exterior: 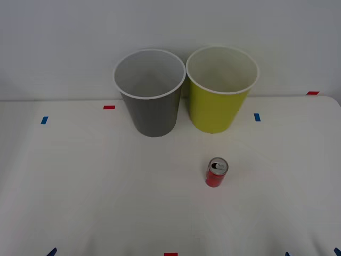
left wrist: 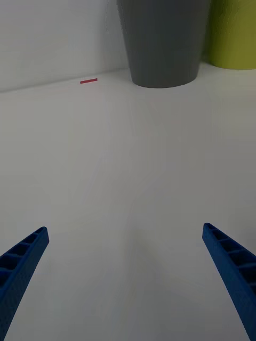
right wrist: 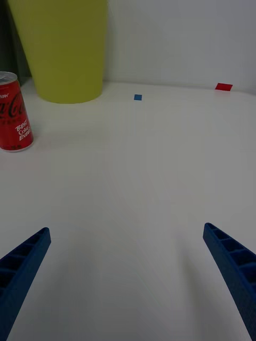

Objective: Put cans in the gray bin and PET bottles in the light green bin.

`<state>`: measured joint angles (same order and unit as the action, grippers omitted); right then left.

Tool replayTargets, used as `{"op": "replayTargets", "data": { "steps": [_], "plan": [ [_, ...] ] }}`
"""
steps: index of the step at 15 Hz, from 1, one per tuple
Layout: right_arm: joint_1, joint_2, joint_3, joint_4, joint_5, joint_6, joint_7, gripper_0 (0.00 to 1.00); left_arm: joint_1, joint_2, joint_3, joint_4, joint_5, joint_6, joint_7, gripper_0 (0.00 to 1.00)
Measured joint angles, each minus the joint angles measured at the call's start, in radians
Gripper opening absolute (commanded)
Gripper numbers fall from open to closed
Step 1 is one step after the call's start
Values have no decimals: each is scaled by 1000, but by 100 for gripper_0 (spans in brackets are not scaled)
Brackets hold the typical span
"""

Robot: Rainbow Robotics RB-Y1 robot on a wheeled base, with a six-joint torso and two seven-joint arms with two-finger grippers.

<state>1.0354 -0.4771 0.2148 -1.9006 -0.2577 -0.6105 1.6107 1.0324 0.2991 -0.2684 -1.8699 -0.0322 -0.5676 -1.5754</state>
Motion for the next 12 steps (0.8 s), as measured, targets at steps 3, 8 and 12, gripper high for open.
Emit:
{"op": "replayTargets", "data": {
  "steps": [3, 8, 12],
  "plan": [
    [0, 0, 0, 0, 0, 0, 0, 100, 0, 0, 0, 0, 0, 0, 0, 100],
    [0, 0, 0, 0, 0, 0, 0, 100, 0, 0, 0, 0, 0, 0, 0, 100],
    [0, 0, 0, 0, 0, 0, 0, 100, 0, 0, 0, 0, 0, 0, 0, 100]
  ]
}}
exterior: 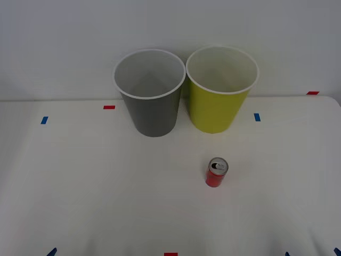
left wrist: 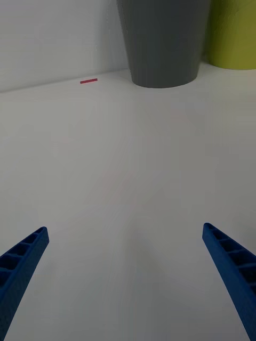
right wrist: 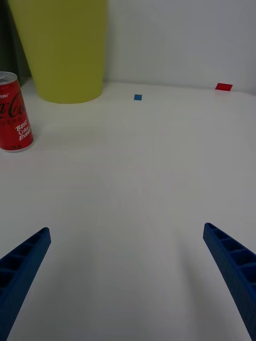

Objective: Put cans in the gray bin and PET bottles in the light green bin.

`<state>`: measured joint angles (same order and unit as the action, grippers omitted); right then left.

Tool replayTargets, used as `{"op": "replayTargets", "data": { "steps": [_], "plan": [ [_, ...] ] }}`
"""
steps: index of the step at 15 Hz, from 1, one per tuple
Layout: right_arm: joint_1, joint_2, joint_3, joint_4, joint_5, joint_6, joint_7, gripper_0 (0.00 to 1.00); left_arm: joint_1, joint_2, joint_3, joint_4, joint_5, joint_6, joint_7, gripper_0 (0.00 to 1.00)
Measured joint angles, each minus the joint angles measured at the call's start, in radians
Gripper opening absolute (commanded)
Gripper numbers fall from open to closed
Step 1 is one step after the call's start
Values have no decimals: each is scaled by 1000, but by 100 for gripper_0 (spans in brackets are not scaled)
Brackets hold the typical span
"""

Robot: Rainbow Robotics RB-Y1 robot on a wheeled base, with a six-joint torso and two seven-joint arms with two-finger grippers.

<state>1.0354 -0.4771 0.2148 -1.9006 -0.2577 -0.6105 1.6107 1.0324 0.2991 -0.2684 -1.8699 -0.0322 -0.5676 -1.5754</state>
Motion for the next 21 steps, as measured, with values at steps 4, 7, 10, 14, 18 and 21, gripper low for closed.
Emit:
{"op": "replayTargets", "data": {
  "steps": [4, 7, 10, 14, 18, 21],
  "plan": [
    [0, 0, 0, 0, 0, 0, 0, 100, 0, 0, 0, 0, 0, 0, 0, 100],
    [0, 0, 0, 0, 0, 0, 0, 100, 0, 0, 0, 0, 0, 0, 0, 100],
    [0, 0, 0, 0, 0, 0, 0, 100, 0, 0, 0, 0, 0, 0, 0, 100],
    [0, 0, 0, 0, 0, 0, 0, 100, 0, 0, 0, 0, 0, 0, 0, 100],
    [0, 0, 0, 0, 0, 0, 0, 100, 0, 0, 0, 0, 0, 0, 0, 100],
    [0, 0, 0, 0, 0, 0, 0, 100, 0, 0, 0, 0, 0, 0, 0, 100]
  ]
}}
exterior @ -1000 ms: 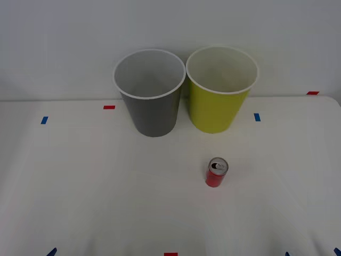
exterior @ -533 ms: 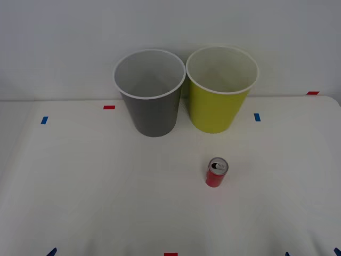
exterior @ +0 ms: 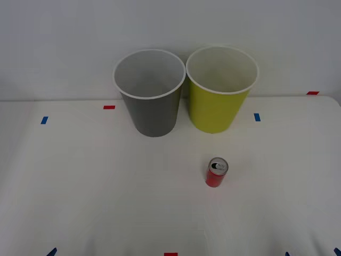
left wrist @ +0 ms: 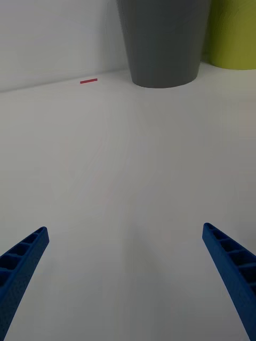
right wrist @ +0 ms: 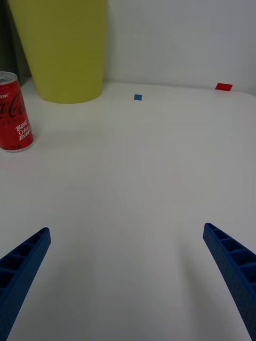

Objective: Put cans in the gray bin and PET bottles in the light green bin.

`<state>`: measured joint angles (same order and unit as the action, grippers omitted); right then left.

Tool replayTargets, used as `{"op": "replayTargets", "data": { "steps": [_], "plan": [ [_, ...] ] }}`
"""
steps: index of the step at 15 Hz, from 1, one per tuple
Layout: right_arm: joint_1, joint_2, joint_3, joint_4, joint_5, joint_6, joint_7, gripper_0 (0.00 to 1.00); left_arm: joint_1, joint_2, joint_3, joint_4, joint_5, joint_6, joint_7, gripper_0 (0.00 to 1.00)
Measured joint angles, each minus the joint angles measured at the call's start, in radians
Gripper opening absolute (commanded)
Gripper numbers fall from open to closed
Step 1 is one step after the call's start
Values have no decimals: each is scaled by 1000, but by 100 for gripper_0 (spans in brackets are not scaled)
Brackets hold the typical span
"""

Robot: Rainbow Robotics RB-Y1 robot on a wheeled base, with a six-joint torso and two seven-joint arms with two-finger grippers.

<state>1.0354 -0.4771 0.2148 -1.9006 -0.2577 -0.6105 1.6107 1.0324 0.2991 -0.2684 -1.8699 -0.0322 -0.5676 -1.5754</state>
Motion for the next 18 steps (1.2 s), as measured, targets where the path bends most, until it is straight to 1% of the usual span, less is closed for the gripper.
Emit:
{"op": "replayTargets", "data": {
  "steps": [18],
  "plan": [
    [0, 0, 0, 0, 0, 0, 0, 100, 0, 0, 0, 0, 0, 0, 0, 100]
  ]
}}
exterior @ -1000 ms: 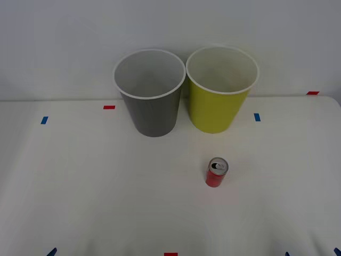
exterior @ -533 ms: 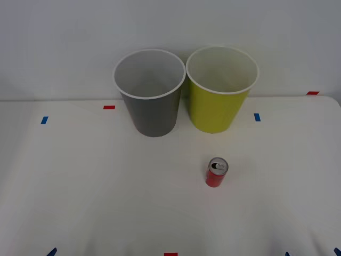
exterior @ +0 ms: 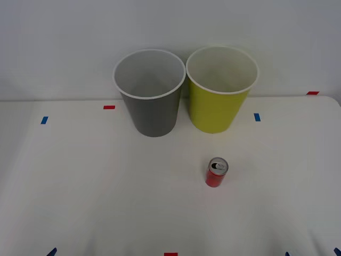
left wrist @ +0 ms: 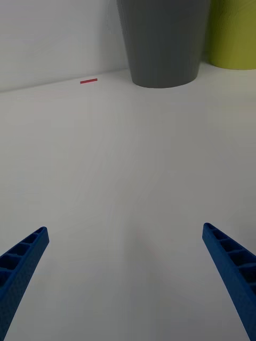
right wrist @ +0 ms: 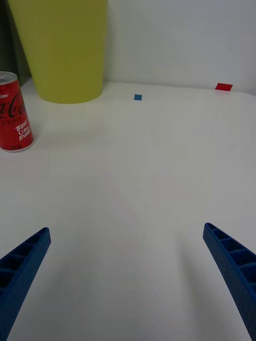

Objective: Put cans in the gray bin and PET bottles in the light green bin.

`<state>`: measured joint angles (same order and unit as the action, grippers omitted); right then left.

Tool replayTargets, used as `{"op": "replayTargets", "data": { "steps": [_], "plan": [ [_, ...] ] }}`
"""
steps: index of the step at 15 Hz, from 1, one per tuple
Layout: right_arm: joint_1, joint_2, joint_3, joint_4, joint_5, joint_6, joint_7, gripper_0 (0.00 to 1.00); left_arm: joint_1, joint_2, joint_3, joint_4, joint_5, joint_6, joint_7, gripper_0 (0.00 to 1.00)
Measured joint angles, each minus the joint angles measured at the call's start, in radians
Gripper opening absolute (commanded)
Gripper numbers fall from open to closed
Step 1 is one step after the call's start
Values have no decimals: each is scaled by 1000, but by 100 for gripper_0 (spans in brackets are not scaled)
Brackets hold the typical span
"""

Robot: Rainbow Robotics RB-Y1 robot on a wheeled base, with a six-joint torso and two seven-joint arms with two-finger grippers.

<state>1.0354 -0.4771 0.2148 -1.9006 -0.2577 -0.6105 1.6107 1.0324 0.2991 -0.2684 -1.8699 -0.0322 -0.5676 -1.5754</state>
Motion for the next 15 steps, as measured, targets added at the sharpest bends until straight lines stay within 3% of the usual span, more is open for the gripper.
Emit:
{"op": "replayTargets", "data": {
  "steps": [12, 15],
  "plan": [
    [0, 0, 0, 0, 0, 0, 0, 100, 0, 0, 0, 0, 0, 0, 0, 100],
    [-33, 44, 9, 54, 1, 5, 1, 100, 0, 0, 0, 0, 0, 0, 0, 100]
  ]
}}
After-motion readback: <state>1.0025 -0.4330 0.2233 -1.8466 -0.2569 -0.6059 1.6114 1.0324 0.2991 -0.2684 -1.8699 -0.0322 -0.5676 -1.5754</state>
